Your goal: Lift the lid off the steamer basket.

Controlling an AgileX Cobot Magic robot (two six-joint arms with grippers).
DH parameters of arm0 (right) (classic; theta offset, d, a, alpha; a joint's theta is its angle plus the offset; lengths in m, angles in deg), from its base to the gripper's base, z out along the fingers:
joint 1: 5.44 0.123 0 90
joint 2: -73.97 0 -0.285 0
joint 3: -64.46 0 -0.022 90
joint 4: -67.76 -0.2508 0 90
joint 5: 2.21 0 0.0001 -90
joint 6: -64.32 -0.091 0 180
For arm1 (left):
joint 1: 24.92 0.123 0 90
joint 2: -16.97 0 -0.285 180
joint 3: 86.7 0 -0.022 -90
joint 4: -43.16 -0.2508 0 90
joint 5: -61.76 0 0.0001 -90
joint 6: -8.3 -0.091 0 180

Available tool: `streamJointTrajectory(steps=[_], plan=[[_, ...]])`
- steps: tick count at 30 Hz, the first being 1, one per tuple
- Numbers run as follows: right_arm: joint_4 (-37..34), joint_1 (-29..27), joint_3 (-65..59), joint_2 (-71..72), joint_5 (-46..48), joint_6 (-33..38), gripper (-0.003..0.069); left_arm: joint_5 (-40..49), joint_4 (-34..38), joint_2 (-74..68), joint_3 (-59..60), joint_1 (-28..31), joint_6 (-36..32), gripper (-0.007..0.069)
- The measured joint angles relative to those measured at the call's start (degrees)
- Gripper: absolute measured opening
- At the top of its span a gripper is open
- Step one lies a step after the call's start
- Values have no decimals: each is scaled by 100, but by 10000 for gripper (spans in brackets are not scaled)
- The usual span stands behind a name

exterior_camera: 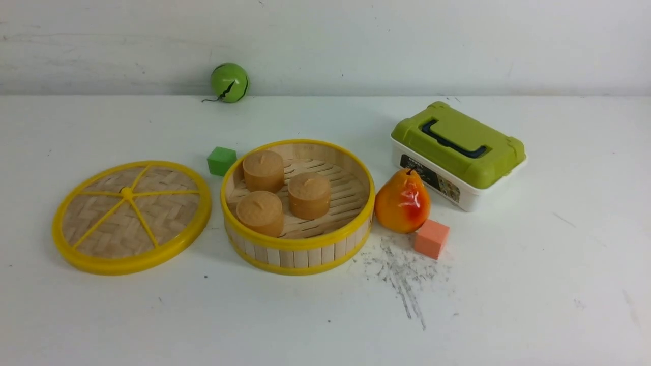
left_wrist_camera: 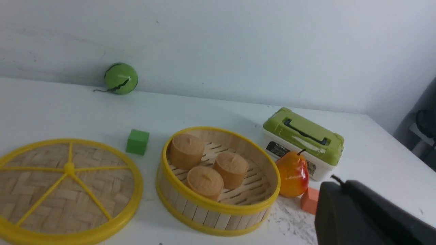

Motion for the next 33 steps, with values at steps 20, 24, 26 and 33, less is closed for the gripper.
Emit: streamJointTrajectory(steps=[20, 24, 26, 33], plan=[[0, 0, 0, 0, 0, 0, 240, 116, -14, 505, 347, -410, 0, -13], [0, 0, 0, 0, 0, 0, 240, -257, -628, 1075, 554, -704, 20, -13], [0, 0, 0, 0, 0, 0, 240, -401, -1211, 1318, 746, -695, 142, -13], [0, 0, 0, 0, 0, 0, 240, -664, -2922, 1824, 1547, -243, 1518, -12]])
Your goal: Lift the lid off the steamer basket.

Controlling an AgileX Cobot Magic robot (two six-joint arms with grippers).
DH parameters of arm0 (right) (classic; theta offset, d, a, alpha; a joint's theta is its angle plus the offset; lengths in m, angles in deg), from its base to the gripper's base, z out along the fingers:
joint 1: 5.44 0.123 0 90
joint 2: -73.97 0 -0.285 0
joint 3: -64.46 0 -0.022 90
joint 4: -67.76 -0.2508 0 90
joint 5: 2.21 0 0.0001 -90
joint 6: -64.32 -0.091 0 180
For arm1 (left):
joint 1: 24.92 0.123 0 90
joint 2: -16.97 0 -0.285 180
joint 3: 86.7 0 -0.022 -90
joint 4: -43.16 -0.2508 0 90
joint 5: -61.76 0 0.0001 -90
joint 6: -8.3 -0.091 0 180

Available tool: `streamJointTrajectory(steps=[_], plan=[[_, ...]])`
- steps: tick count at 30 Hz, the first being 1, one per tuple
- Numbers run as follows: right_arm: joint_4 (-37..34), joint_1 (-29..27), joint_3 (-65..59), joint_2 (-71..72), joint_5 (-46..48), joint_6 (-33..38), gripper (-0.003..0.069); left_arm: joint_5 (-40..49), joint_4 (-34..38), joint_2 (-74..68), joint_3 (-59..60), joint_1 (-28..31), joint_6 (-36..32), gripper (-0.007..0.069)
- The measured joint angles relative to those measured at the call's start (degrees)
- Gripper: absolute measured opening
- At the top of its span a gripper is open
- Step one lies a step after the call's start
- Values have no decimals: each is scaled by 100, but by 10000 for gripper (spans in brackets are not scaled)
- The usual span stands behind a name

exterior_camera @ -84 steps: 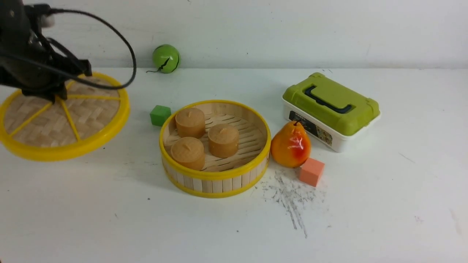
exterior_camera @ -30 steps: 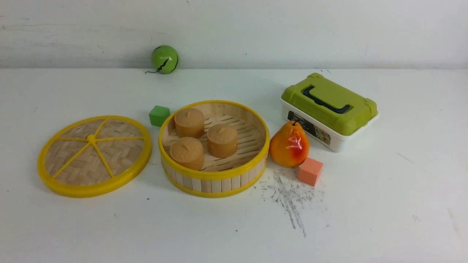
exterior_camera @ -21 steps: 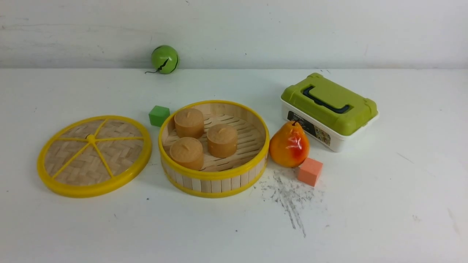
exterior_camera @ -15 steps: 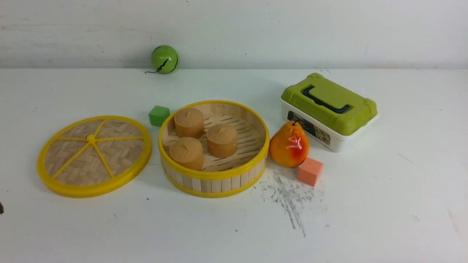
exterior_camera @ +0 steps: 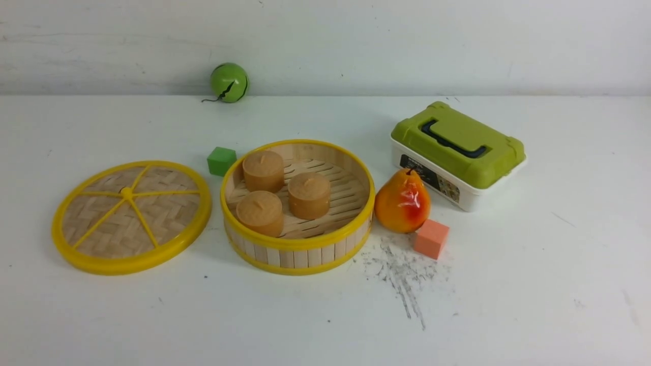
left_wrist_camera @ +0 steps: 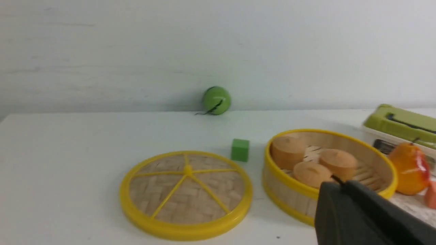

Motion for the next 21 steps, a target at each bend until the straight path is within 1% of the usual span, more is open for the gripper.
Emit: streamJointTrajectory(steps=[2, 3, 4, 6, 7, 9, 13, 14, 17, 21], plan=[[0, 0, 0, 0, 0, 0, 240, -27, -329, 5, 226, 83, 452, -12], [0, 0, 0, 0, 0, 0, 240, -27, -365, 5, 272, 82, 494, -12], [0, 0, 0, 0, 0, 0, 240, -40, -600, 12, 450, 90, 754, -12], [0, 0, 0, 0, 0, 0, 240, -53, -768, 23, 811, 90, 1052, -12], [0, 0, 0, 0, 0, 0, 240, -53, -768, 23, 811, 90, 1052, -12], [0, 0, 0, 0, 0, 0, 240, -58, -818, 24, 1312, 90, 1175, -12], [0, 0, 0, 0, 0, 0, 240, -44, -852, 29, 1890, 90, 1140, -12], [0, 0, 0, 0, 0, 0, 240, -36, -858, 29, 2096, 90, 1026, -12], [0, 0, 0, 0, 0, 0, 240, -261, -847, 29, 2162, 90, 717, -8], [0, 0, 0, 0, 0, 0, 240, -298, -758, 29, 2173, 90, 639, -5]])
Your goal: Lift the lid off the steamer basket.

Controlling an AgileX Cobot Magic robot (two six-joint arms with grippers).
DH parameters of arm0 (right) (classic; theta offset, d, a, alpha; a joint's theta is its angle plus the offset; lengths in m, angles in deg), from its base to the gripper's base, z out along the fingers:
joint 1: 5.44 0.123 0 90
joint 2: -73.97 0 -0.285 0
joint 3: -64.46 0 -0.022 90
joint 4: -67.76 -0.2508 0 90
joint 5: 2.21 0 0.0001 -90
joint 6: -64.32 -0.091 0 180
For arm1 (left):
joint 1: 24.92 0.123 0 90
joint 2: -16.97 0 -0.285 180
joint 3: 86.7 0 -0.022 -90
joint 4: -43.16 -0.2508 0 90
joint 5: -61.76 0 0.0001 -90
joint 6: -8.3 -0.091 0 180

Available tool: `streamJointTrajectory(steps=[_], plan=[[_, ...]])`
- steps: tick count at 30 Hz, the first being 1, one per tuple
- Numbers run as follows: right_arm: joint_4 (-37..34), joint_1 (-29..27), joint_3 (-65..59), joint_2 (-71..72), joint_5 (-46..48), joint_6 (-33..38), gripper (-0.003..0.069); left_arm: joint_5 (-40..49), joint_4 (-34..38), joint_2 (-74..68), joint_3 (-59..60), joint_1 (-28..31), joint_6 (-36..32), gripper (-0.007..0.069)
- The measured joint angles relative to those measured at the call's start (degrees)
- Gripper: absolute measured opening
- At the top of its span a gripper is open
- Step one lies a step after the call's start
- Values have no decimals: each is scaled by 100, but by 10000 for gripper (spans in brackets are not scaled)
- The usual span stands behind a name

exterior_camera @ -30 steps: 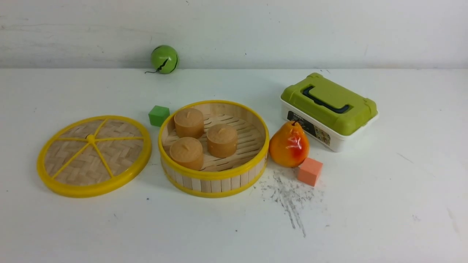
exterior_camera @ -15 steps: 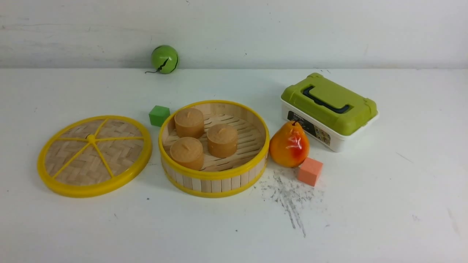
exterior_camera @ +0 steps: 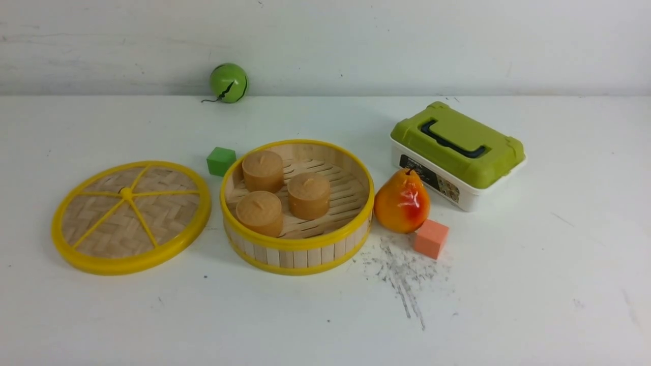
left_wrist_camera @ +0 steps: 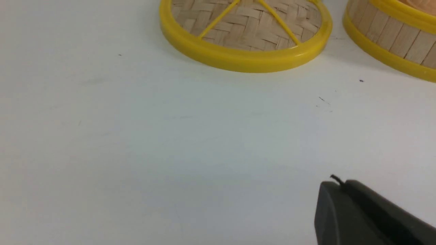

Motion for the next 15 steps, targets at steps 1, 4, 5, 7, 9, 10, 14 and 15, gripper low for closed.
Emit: streamJointTrajectory(steps=[1, 4, 5, 7, 9, 10, 14, 15], plan=[[0, 0, 0, 0, 0, 0, 240, 0, 42, 0, 0, 0, -6, -5], [0, 0, 0, 0, 0, 0, 240, -12, 174, 0, 0, 0, -16, -4], [0, 0, 0, 0, 0, 0, 240, -12, 201, 0, 0, 0, -16, -4], [0, 0, 0, 0, 0, 0, 240, -12, 234, 0, 0, 0, -16, -1], [0, 0, 0, 0, 0, 0, 240, -12, 272, 0, 0, 0, -16, -1], [0, 0, 0, 0, 0, 0, 240, -12, 279, 0, 0, 0, -16, 0], [0, 0, 0, 0, 0, 0, 240, -16, 292, 0, 0, 0, -16, 4], [0, 0, 0, 0, 0, 0, 240, -16, 292, 0, 0, 0, -16, 4]])
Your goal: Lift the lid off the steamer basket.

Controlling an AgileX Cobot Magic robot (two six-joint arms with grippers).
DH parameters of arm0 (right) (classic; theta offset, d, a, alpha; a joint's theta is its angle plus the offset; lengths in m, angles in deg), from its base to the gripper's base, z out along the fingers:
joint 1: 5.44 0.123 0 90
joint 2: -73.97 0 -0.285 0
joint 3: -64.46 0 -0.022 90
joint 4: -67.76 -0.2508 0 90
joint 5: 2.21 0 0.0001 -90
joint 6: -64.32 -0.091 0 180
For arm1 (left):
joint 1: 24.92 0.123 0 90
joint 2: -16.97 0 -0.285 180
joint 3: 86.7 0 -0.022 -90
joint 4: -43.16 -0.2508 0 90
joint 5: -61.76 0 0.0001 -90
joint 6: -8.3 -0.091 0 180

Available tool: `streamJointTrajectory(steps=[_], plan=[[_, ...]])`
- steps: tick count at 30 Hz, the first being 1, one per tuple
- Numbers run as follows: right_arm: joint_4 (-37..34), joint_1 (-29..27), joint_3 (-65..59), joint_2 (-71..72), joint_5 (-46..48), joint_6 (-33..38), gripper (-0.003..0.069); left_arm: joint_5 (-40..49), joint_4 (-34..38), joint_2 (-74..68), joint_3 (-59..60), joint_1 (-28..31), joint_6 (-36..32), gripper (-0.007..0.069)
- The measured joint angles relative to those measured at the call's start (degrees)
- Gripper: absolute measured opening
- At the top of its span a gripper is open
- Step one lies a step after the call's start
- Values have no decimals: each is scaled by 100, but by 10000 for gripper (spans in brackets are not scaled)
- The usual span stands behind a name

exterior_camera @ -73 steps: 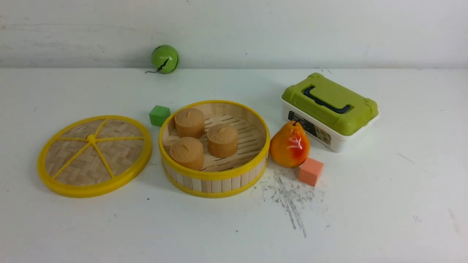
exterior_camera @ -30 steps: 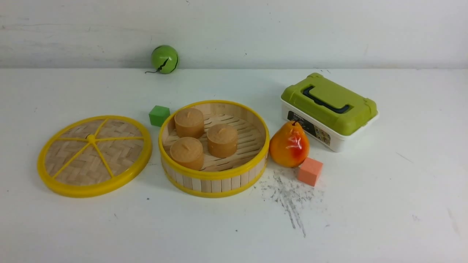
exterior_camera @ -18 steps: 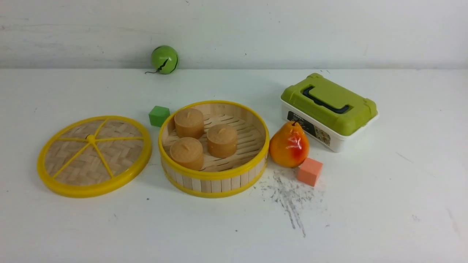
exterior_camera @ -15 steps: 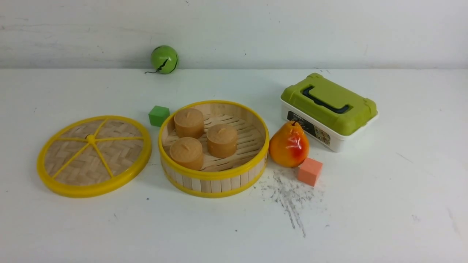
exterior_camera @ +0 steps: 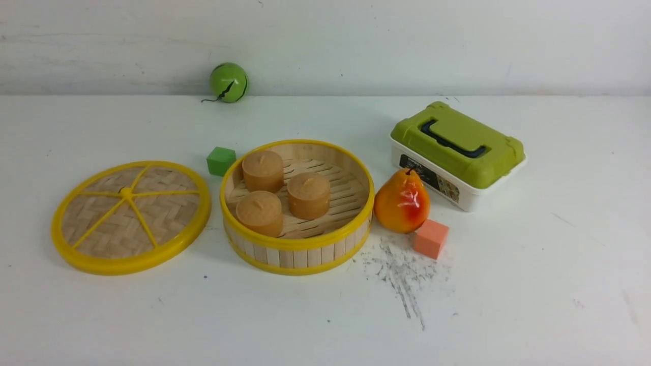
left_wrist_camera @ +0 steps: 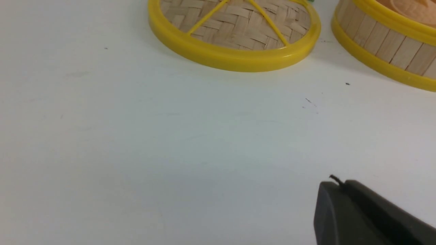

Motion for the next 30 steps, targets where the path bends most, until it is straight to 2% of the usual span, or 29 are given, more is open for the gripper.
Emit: streamJointTrajectory(steps=[30], plan=[[0, 0, 0, 0, 0, 0, 240, -310, 6, 0, 46, 0, 0, 30]])
